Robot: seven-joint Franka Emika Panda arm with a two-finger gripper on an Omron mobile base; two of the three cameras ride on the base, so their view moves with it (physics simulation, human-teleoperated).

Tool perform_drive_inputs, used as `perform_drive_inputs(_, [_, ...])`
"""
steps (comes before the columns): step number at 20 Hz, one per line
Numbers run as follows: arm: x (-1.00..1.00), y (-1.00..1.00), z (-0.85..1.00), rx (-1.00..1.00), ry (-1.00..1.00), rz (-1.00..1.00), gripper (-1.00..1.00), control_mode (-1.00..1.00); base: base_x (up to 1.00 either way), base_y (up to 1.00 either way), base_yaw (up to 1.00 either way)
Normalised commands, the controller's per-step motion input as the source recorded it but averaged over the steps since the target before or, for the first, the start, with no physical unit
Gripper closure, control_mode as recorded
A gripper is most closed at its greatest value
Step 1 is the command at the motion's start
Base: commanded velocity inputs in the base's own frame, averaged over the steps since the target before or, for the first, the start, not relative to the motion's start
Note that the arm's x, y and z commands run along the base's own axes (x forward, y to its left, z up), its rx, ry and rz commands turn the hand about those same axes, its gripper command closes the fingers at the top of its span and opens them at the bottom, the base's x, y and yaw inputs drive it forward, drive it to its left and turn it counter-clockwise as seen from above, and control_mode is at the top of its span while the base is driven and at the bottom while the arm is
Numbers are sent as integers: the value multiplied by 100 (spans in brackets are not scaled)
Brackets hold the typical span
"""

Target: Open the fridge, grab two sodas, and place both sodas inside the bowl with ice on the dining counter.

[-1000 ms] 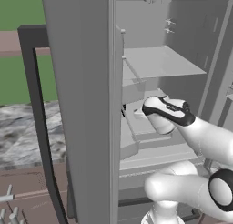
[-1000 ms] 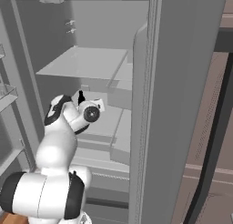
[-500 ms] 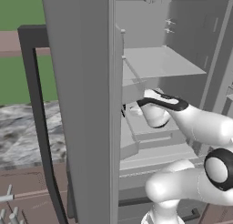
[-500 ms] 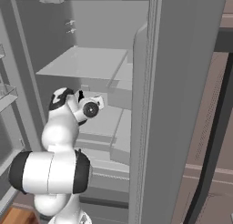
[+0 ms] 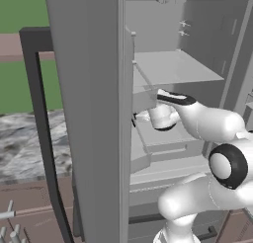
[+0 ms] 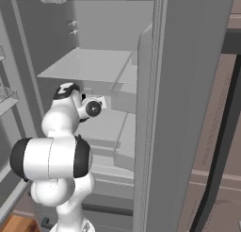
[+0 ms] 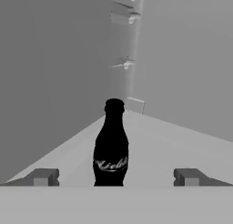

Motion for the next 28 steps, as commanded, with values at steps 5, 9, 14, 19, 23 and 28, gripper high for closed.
perform_drive_inputs(5, [20, 15, 0, 0, 4, 0, -100, -100, 0, 0, 0])
perform_drive_inputs(9, [18, 21, 0, 0, 5, 0, -100, -100, 0, 0, 0])
perform_drive_inputs(14, [24, 6, 0, 0, 2, 0, -100, -100, 0, 0, 0])
perform_drive_inputs(19, [24, 0, 0, 0, 1, 0, -100, -100, 0, 0, 0])
perform_drive_inputs(23, [29, 0, 0, 0, 0, 0, -100, -100, 0, 0, 0])
perform_drive_inputs(28, [36, 0, 0, 0, 2, 0, -100, -100, 0, 0, 0])
